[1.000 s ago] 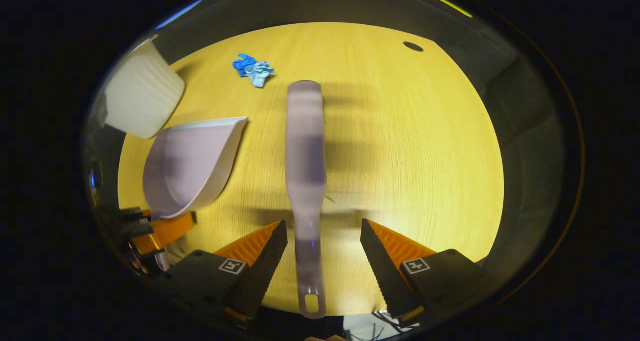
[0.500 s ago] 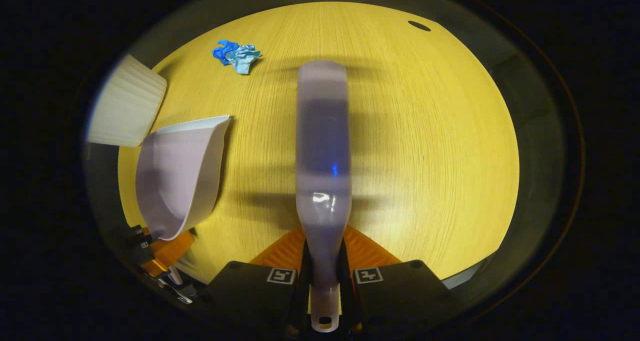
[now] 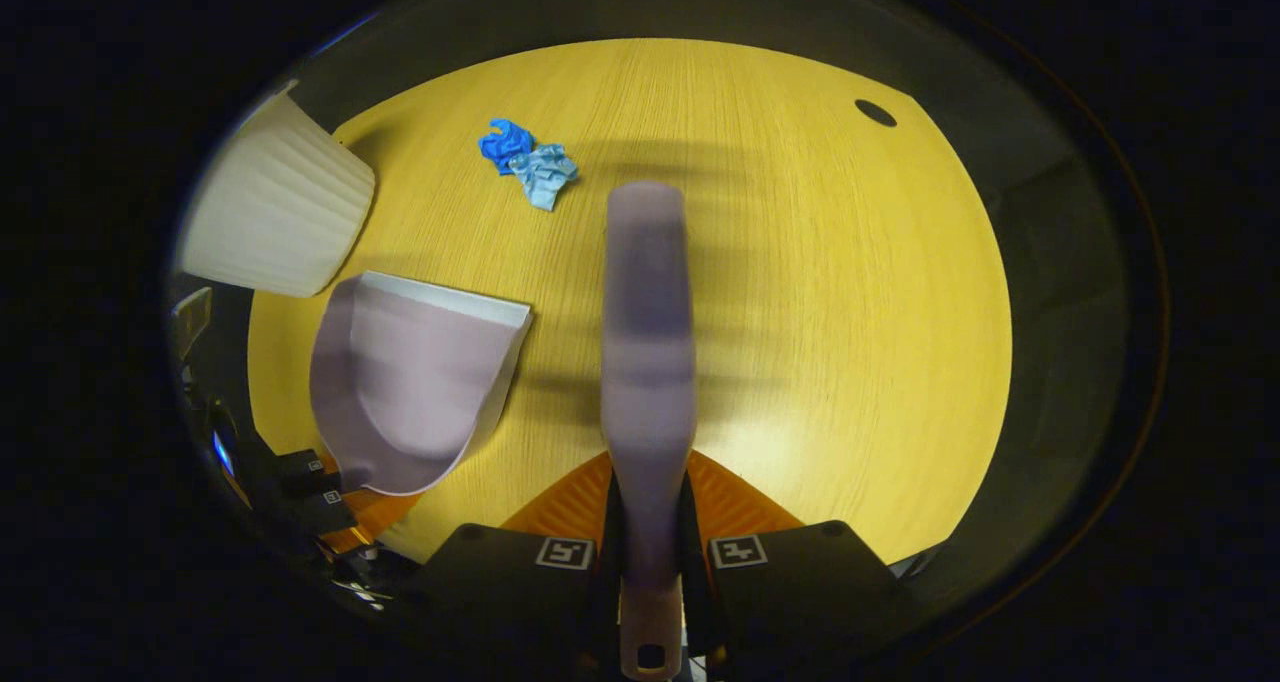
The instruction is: Pick up the small broom and dustpan from the desktop, sweep the trash into the dustpan with the broom, and then empty the trash into the garbage bin.
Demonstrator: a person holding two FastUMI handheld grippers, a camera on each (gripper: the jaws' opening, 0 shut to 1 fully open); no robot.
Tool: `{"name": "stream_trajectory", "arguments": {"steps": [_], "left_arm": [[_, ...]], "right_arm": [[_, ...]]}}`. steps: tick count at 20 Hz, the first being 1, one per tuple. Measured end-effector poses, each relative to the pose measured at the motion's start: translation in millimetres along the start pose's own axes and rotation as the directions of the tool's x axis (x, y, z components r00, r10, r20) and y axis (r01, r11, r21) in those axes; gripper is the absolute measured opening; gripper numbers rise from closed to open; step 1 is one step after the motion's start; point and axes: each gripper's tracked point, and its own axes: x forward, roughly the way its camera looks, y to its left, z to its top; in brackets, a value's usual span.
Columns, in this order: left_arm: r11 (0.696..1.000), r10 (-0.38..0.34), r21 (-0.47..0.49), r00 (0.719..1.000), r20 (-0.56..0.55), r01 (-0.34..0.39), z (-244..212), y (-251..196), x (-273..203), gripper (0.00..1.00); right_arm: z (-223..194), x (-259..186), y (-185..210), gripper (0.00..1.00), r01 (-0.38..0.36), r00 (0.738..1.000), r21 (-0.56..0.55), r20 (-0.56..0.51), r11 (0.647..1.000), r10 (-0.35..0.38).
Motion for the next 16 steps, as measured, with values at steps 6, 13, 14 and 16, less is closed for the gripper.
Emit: {"name": "stream_trajectory", "arguments": {"steps": [6,13,14,16], "left_arm": [[0.975,0.087,0.212,0.992,-0.087,-0.067,26.3,37.3,-10.1,0.30],[0.923,0.147,0.376,0.975,-0.164,-0.076,83.9,56.8,-12.8,0.30],[0.913,0.164,0.400,0.971,-0.172,-0.083,89.8,60.0,-11.4,0.30],[0.899,0.187,0.428,0.966,-0.182,-0.093,99.0,64.9,-9.6,0.30]], "right_arm": [[98.9,21.0,-44.7,0.28,0.142,0.988,-0.200,0.085,0.969,-0.127],[138.4,73.4,-29.0,0.28,0.086,0.995,-0.311,0.069,0.946,-0.068],[142.0,77.4,-26.5,0.28,0.082,0.995,-0.327,0.073,0.941,-0.061],[149.9,81.2,-22.7,0.27,0.080,0.996,-0.374,0.076,0.924,-0.055]]}}
